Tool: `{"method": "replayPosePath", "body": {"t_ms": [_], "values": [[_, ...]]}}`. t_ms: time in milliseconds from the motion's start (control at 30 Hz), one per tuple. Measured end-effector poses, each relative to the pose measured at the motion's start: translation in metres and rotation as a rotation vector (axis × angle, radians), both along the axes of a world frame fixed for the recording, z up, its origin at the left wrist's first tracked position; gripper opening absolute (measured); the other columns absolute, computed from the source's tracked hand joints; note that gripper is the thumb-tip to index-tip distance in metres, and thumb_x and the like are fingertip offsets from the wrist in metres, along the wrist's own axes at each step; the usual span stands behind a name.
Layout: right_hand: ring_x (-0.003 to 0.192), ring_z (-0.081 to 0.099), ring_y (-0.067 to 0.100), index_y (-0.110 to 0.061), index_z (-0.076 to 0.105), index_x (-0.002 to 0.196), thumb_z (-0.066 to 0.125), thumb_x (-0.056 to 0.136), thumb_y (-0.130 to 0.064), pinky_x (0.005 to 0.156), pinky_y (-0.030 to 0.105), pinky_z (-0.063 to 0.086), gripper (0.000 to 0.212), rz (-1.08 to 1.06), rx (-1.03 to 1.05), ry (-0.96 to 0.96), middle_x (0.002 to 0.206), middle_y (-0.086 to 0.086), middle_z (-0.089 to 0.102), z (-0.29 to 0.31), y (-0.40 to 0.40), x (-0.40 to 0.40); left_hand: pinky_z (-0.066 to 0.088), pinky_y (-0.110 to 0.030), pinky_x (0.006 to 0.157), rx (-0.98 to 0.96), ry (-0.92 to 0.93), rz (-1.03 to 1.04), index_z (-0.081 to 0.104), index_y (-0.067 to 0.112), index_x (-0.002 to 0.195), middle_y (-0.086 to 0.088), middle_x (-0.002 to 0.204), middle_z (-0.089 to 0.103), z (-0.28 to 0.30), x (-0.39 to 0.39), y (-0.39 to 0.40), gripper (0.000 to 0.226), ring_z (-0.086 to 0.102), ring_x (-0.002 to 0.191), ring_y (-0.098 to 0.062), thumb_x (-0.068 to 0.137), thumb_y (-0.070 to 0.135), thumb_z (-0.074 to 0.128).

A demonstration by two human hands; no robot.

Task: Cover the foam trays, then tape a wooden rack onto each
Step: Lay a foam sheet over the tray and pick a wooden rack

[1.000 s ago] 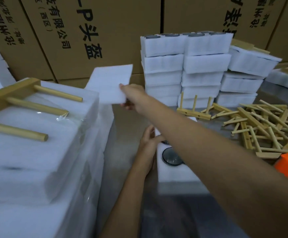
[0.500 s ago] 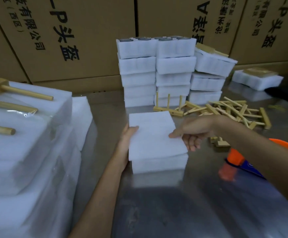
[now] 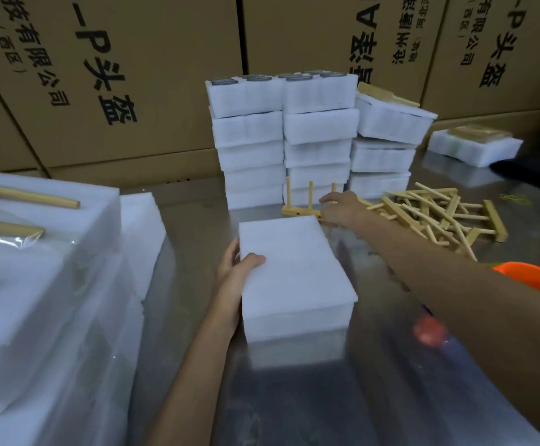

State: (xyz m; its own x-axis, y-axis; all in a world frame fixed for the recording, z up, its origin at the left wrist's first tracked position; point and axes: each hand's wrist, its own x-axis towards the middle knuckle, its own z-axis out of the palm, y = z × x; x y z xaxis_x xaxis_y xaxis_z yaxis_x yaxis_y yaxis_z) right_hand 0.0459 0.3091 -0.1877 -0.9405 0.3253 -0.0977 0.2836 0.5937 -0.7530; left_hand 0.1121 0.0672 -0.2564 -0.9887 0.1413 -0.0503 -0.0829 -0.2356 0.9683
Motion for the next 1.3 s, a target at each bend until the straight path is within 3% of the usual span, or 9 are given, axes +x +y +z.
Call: {"method": "replayPosePath", "body": {"t_ms": [100,267,400,533,633,833,967,1100,1300], "values": [[0.138,0.039,0.033,-0.006,0.042,0.145,0.049,0.097,-0.008,0.114,0.041,0.034,0.049,-0.009,-0.122,0.003,0.152,0.017,0.037,-0.007,0.006,-0.02,0.059,-0.032,0.072,0.007,-0.012,0.0,0.06,0.028,0.131,0.003,0.116,0.073,0.001,-0.002,0.002,0.062,0.074,0.097,-0.019,0.071,0.02,0.073],[0.093,0.055,0.018,-0.008,0.041,0.148,0.039,0.1,-0.006,0.076,0.022,0.044,0.048,-0.076,-0.204,0.132,0.139,0.013,0.048,-0.007,0.004,-0.032,0.058,-0.029,0.068,0.004,-0.016,0.011,0.057,0.027,0.133,0.004,0.116,0.072,0.001,-0.006,0.003,0.06,0.074,0.094,-0.015,0.076,0.016,0.073],[0.109,0.053,0.022,-0.001,0.049,0.137,0.044,0.098,0.002,0.082,0.018,0.04,0.04,-0.013,-0.1,0.45,0.127,0.011,0.049,0.015,-0.008,-0.025,0.059,-0.04,0.086,-0.002,-0.029,0.025,0.057,0.026,0.133,0.001,0.121,0.069,0.002,-0.008,0.005,0.069,0.071,0.101,-0.018,0.065,0.023,0.07],[0.11,0.055,0.017,-0.002,0.062,0.127,0.044,0.097,0.006,0.087,0.01,0.044,0.036,0.207,0.085,0.761,0.131,0.011,0.047,0.059,-0.031,0.013,0.058,-0.035,0.079,-0.009,-0.025,0.03,0.057,0.026,0.132,0.002,0.119,0.07,0.003,-0.007,0.004,0.067,0.072,0.097,-0.015,0.066,0.024,0.069],[0.093,0.063,0.015,-0.007,0.073,0.101,0.046,0.09,0.007,0.084,0.022,0.049,0.032,0.252,-0.137,0.914,0.116,0.006,0.06,0.09,-0.049,0.046,0.058,-0.034,0.079,-0.003,-0.031,0.032,0.059,0.026,0.131,0.002,0.118,0.071,0.005,-0.005,0.005,0.065,0.072,0.097,-0.016,0.066,0.023,0.069],[0.071,0.06,0.031,-0.006,0.05,0.062,0.037,0.077,-0.008,0.074,0.036,0.05,0.02,0.367,-1.412,0.506,0.098,0.025,0.069,0.059,-0.063,0.07,0.06,-0.039,0.084,0.008,-0.001,-0.008,0.063,0.02,0.129,-0.006,0.119,0.072,0.008,0.0,0.004,0.046,0.071,0.104,-0.026,0.087,0.004,0.056],[0.081,0.065,0.035,-0.006,0.048,0.065,0.032,0.089,-0.02,0.076,0.035,0.05,0.033,0.195,-1.365,0.287,0.112,0.029,0.068,0.003,-0.047,0.07,0.053,-0.047,0.094,0.019,0.016,-0.035,0.066,0.021,0.127,-0.009,0.121,0.071,0.009,0.004,0.003,0.051,0.067,0.112,-0.033,0.077,0.012,0.058],[0.096,0.067,0.025,-0.014,0.065,0.061,0.046,0.091,-0.031,0.085,0.038,0.049,0.039,-0.138,-0.677,0.351,0.094,0.004,0.076,-0.009,-0.034,0.072,0.052,-0.049,0.098,0.008,0.006,-0.016,0.065,0.02,0.127,-0.009,0.122,0.071,0.011,0.003,0.004,0.053,0.066,0.114,-0.033,0.075,0.015,0.058],[0.105,0.067,0.015,-0.021,0.066,0.107,0.05,0.091,-0.042,0.088,0.034,0.048,0.031,-0.01,-1.194,0.334,0.118,-0.002,0.069,-0.043,-0.035,0.106,0.051,-0.051,0.1,-0.004,-0.008,0.001,0.061,0.017,0.132,-0.011,0.125,0.069,0.011,0.003,0.005,0.046,0.064,0.117,-0.035,0.09,0.001,0.049]]}}
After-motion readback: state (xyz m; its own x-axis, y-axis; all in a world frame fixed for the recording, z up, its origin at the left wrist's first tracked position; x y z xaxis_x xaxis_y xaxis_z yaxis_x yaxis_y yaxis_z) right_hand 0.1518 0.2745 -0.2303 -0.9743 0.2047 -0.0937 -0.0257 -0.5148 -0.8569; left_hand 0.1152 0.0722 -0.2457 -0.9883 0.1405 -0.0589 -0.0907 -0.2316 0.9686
